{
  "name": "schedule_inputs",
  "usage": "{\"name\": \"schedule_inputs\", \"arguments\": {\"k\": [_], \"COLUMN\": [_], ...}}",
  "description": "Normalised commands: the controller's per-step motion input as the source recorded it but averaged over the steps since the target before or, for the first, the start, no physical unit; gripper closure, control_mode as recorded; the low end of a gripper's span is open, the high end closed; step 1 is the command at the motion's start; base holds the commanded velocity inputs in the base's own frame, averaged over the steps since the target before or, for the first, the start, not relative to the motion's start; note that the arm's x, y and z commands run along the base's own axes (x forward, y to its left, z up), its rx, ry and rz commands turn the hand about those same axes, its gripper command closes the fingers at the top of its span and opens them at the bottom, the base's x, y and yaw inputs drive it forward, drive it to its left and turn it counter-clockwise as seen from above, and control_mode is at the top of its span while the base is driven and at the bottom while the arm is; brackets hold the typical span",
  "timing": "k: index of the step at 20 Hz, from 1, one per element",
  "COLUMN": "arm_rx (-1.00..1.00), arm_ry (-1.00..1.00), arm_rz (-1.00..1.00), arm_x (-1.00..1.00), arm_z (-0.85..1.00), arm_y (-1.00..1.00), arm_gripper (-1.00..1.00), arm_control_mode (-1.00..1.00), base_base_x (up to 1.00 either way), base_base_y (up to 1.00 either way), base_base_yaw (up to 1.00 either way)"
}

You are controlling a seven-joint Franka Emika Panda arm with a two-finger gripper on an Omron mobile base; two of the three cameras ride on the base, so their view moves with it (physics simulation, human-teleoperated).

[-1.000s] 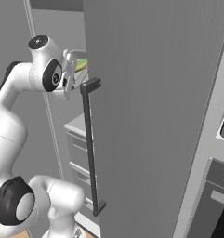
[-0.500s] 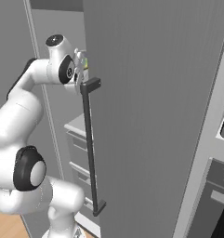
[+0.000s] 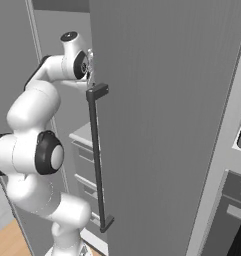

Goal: Take the meat container that has the steak and place it on the second highest rack of the freezer. Then take the vegetable container that has the corn and tomato and place it on the highest rack of the freezer.

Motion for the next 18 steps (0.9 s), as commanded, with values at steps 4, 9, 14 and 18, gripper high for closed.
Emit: {"name": "schedule_inputs", "arguments": {"k": [4, 9, 14, 18], "arm_rx": [0.0, 0.0, 0.0, 0.0], "arm_ry": [0.01, 0.03, 0.02, 0.01], "arm_rz": [-0.04, -0.09, -0.1, -0.12], "arm_x": [0.45, 0.24, 0.0, 0.0], "arm_z": [0.0, -0.13, -0.24, -0.26], "arm_y": [-0.05, 0.0, 0.0, -0.01], "arm_gripper": [1.0, 1.0, 1.0, 1.0], "arm_control_mode": [-1.0, -1.0, -1.0, -1.0], "base_base_x": [0.0, 0.0, 0.0, 0.0], "base_base_y": [0.0, 0.0, 0.0, 0.0], "base_base_yaw": [0.0, 0.0, 0.0, 0.0]}}
